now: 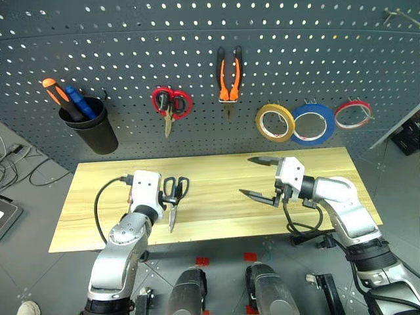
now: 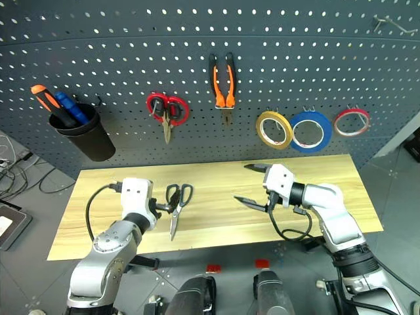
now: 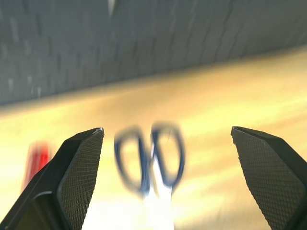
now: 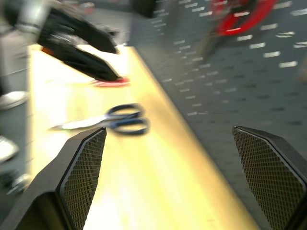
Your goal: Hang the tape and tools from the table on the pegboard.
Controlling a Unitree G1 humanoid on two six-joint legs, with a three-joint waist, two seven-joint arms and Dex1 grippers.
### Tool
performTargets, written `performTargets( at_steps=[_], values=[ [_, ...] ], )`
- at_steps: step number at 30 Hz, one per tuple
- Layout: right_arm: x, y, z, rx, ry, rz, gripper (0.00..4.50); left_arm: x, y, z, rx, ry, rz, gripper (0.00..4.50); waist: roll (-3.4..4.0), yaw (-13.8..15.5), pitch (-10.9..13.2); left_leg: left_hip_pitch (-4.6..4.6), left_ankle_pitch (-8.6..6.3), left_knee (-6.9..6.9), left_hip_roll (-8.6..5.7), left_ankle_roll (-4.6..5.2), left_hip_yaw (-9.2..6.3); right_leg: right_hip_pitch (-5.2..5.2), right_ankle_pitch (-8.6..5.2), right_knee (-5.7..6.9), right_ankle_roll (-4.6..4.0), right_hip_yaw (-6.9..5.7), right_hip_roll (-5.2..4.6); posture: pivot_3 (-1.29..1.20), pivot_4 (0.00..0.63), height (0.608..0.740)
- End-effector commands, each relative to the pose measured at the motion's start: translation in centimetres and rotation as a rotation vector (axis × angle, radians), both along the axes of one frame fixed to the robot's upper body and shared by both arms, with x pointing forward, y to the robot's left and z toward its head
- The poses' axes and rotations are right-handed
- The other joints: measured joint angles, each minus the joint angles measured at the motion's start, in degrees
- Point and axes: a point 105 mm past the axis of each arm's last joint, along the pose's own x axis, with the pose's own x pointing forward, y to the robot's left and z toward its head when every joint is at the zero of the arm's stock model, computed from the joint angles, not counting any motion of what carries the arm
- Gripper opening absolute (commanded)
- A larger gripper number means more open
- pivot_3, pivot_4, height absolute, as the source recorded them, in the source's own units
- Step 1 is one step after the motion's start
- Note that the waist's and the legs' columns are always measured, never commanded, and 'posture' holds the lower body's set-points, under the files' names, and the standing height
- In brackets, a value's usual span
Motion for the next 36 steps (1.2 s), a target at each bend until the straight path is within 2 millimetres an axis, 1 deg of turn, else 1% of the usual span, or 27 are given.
performTargets(
  at_steps=[1, 6, 8, 13, 15, 17, 23, 26, 33, 36],
  values=[
    [-1.4, 1.1, 0.4, -0.006, -0.023, 0.12, 4.49, -0.4, 0.5, -1.1, 0.028, 0.058, 0.059, 4.5, -0.08, -0.2, 1.0, 0.01, 0.0, 0.0, 0.01, 0.0, -0.01, 0.02, 0.0, -0.01, 0.0, -0.01, 0.0, -0.14, 0.375, 0.74],
    [-2.3, 2.1, 0.5, -0.002, 0.034, 0.194, 4.49, -0.7, 1.0, -2.7, 0.048, 0.139, 0.116, 4.5, -0.12, -0.4, 3.5, -0.02, 0.01, 0.06, 0.02, -0.01, -0.02, 0.01, 0.0, 0.04, 0.0, -0.02, -0.08, -0.15, 0.432, 0.74],
    [-2.8, 2.3, 0.2, -0.022, 0.049, 0.233, 4.49, -0.9, 1.1, -3.6, 0.043, 0.177, 0.138, 4.5, -0.11, -0.4, 4.3, -0.02, 0.01, 0.06, 0.02, -0.01, -0.03, 0.01, 0.0, 0.05, 0.0, -0.04, -0.1, -0.15, 0.44, 0.74],
    [-3.4, 2.5, -0.2, -0.047, 0.056, 0.279, 4.49, -1.6, 0.0, -5.5, 0.011, 0.243, 0.123, 4.5, -0.16, -0.4, 6.3, -0.03, 0.01, 0.07, 0.01, -0.01, -0.01, 0.0, 0.0, 0.06, 0.0, -0.06, -0.14, -0.15, 0.475, 0.74],
    [-3.3, 2.6, -0.4, -0.056, 0.054, 0.285, 4.49, -1.5, -0.4, -6.0, 0.01, 0.256, 0.102, 4.5, -0.02, -0.4, 6.8, -0.03, 0.01, 0.07, 0.02, -0.02, -0.02, -0.01, 0.01, 0.09, -0.01, -0.09, -0.15, -0.15, 0.483, 0.74],
    [-3.3, 2.5, -0.7, -0.067, 0.058, 0.29, 4.49, -1.4, -0.4, -6.2, 0.015, 0.262, 0.097, 4.5, 0.18, -0.4, 7.0, -0.02, 0.01, 0.06, 0.02, -0.02, -0.02, -0.01, 0.01, 0.1, -0.01, -0.11, -0.16, -0.15, 0.485, 0.74],
    [-3.6, 2.2, -1.8, -0.094, 0.073, 0.298, 4.49, -1.0, 0.0, -6.2, 0.06, 0.279, 0.095, 4.5, 0.22, -0.4, 7.8, 0.02, 0.02, 0.06, 0.01, -0.03, 0.01, 0.01, 0.02, 0.1, 0.0, -0.11, -0.17, -0.16, 0.496, 0.74],
    [-3.6, 2.2, -2.2, -0.099, 0.077, 0.296, 4.5, -1.0, 0.0, -6.3, 0.07, 0.285, 0.079, 3.92, 0.29, -0.5, 8.1, 0.03, 0.02, 0.03, 0.02, -0.03, 0.01, 0.01, 0.02, 0.1, 0.0, -0.12, -0.17, -0.15, 0.499, 0.74],
    [-2.6, 2.1, -2.5, -0.108, 0.064, 0.268, 4.5, -1.1, -0.1, -6.3, 0.066, 0.294, 0.066, 1.84, 0.34, -0.7, 8.5, 0.06, 0.03, 0.01, 0.03, -0.04, 0.04, 0.0, 0.02, 0.1, 0.0, -0.11, -0.17, -0.15, 0.502, 0.74],
    [-2.5, 2.1, -2.7, -0.109, 0.062, 0.264, 4.5, -1.1, 0.1, -6.2, 0.065, 0.294, 0.067, 0.86, 0.32, -0.7, 8.8, 0.08, 0.03, -0.04, 0.03, -0.05, 0.04, 0.0, 0.02, 0.08, 0.0, -0.12, -0.17, -0.15, 0.5, 0.74]
  ],
)
